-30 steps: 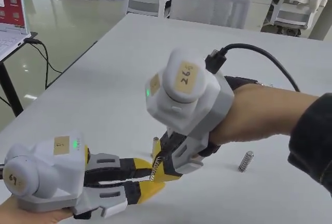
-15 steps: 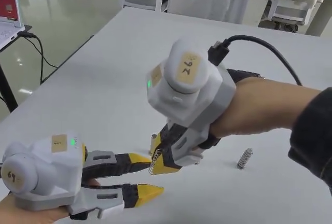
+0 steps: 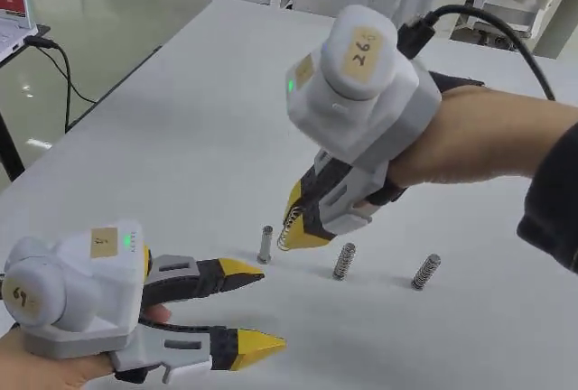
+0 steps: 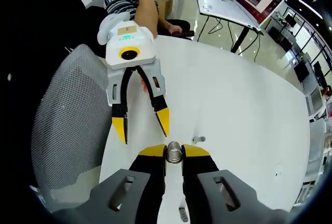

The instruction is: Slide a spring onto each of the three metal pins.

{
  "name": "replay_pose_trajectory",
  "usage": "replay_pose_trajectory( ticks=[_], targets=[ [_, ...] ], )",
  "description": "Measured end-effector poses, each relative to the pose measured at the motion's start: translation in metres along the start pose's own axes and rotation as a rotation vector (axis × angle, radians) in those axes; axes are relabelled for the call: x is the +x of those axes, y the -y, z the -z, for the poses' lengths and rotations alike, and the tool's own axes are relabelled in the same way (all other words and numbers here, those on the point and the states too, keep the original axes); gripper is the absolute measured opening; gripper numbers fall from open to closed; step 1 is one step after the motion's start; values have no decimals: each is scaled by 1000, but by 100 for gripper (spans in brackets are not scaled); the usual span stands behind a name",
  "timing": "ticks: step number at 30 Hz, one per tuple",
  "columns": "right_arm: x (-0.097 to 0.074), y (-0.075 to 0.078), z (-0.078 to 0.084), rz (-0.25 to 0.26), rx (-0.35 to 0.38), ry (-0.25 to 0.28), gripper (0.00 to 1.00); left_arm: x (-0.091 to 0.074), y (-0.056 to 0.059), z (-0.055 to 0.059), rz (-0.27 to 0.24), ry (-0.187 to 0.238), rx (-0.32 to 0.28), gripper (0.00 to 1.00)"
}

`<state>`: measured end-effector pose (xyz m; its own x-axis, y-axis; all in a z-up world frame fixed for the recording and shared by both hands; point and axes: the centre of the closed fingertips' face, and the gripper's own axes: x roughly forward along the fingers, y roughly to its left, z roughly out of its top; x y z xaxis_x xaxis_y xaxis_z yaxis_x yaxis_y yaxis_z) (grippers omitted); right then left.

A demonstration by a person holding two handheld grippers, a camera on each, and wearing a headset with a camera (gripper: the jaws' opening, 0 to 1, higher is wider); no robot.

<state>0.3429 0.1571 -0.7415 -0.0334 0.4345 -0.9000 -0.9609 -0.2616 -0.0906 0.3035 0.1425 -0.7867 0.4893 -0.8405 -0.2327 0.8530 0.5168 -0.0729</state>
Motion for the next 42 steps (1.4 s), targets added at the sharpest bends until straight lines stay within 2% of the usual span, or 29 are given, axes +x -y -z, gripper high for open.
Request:
replay_pose_trajectory(
  ticks=[6,17,21,30,42],
  targets=[
    [1,14,1,37,-4,-17,8,-3,0,3,-14,2,-12,41],
    [10,29,4,57,-2,-43,8,-10,-9,6,-59,3,-39,51],
    [16,32,4,54,1,-47,8,-12,-14,6,-77,12,-43,55],
    [30,40,9,63,-20,-83,9,-16,-26,9,-126,8,-70,70],
    [45,44,8,53,-28,-90,9,-20,-33,7,-170,14,-82,86]
  ],
)
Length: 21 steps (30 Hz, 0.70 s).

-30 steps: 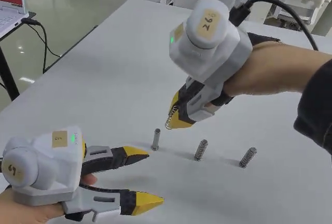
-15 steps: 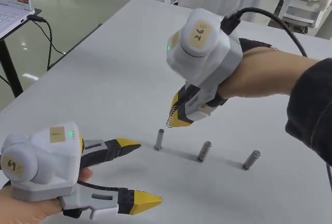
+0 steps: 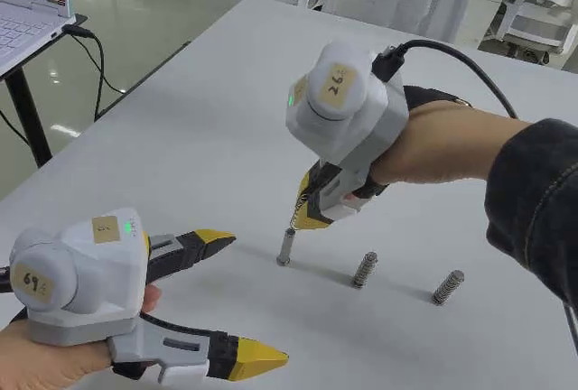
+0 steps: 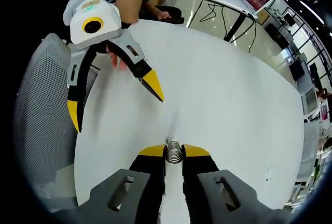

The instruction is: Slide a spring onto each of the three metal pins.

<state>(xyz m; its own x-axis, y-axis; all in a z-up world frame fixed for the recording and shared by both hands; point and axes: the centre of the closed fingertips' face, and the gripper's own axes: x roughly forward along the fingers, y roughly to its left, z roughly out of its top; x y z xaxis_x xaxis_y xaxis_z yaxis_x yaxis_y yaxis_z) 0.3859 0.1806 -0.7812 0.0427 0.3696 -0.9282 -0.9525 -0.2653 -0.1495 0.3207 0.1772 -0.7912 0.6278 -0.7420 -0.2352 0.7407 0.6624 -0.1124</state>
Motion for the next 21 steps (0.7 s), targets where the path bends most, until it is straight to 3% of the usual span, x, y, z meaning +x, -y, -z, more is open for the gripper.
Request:
replay_pose_trajectory(
  ticks=[8,21],
  targets=[
    [12,3,1,-18,-3,-5,9,-2,-4,0,-18,9,-3,90],
    [24,2,4,-40,-9,-30,9,-7,-5,5,-30,7,-9,86]
  ],
)
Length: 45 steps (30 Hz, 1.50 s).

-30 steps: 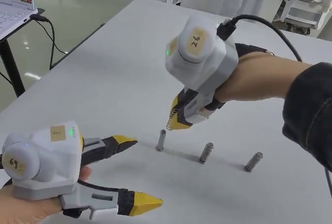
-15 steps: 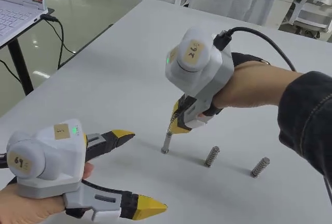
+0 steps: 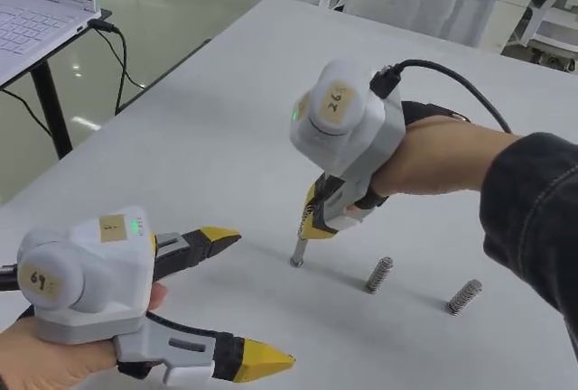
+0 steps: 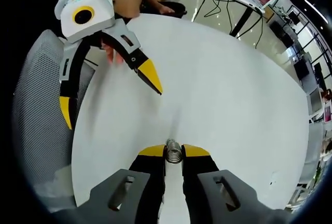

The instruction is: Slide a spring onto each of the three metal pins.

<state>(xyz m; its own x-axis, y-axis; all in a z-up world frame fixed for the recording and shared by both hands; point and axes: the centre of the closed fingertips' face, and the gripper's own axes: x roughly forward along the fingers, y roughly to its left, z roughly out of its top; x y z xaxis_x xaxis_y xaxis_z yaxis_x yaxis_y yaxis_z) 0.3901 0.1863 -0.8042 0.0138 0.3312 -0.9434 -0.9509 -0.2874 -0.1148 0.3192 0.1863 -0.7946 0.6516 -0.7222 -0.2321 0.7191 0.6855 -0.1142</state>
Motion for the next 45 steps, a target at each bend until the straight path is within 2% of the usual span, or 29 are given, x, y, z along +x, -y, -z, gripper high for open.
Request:
replay_pose_trajectory(
  ticks=[8,31,41,45],
  targets=[
    [15,2,7,-24,16,-24,9,0,-1,0,-4,-3,1,86],
    [43,-21,13,-80,16,-57,9,-2,0,1,-10,-11,-4,84],
    [48,-24,16,-98,43,-55,9,-2,0,1,-11,-15,-4,83],
    [46,-23,17,-92,51,-47,13,-3,0,1,-10,-17,-3,83]
  ],
)
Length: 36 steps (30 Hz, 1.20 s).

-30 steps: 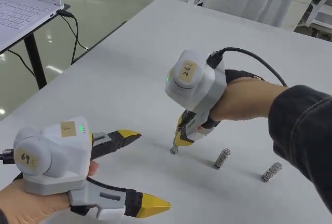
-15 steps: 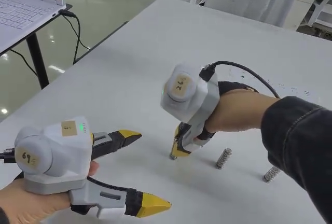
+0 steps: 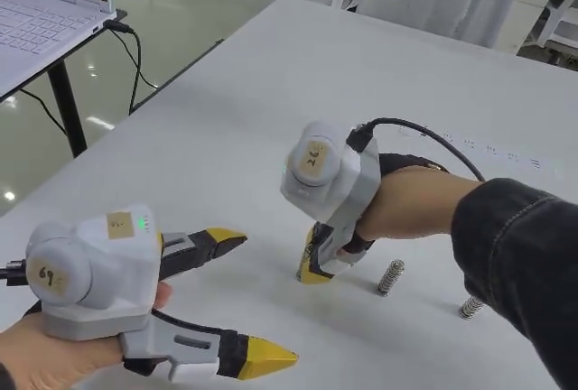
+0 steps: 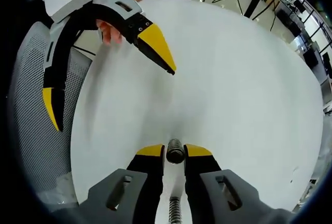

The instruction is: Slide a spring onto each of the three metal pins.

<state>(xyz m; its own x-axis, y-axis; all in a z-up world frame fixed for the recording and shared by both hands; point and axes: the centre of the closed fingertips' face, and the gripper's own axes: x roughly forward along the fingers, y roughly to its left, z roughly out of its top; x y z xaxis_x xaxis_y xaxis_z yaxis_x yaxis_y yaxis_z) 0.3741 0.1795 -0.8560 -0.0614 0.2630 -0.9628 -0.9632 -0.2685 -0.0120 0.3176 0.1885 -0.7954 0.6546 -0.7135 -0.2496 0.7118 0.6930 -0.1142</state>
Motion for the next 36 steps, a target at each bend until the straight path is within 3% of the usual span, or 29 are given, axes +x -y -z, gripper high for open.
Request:
replay_pose_trajectory(
  ticks=[9,22,36],
  targets=[
    [-11,1,5,14,35,27,21,1,1,0,5,-7,6,83],
    [-31,0,26,43,129,95,28,5,6,-4,19,-13,17,83],
    [-51,7,54,127,243,174,34,7,10,-9,34,-31,39,83]
  ],
)
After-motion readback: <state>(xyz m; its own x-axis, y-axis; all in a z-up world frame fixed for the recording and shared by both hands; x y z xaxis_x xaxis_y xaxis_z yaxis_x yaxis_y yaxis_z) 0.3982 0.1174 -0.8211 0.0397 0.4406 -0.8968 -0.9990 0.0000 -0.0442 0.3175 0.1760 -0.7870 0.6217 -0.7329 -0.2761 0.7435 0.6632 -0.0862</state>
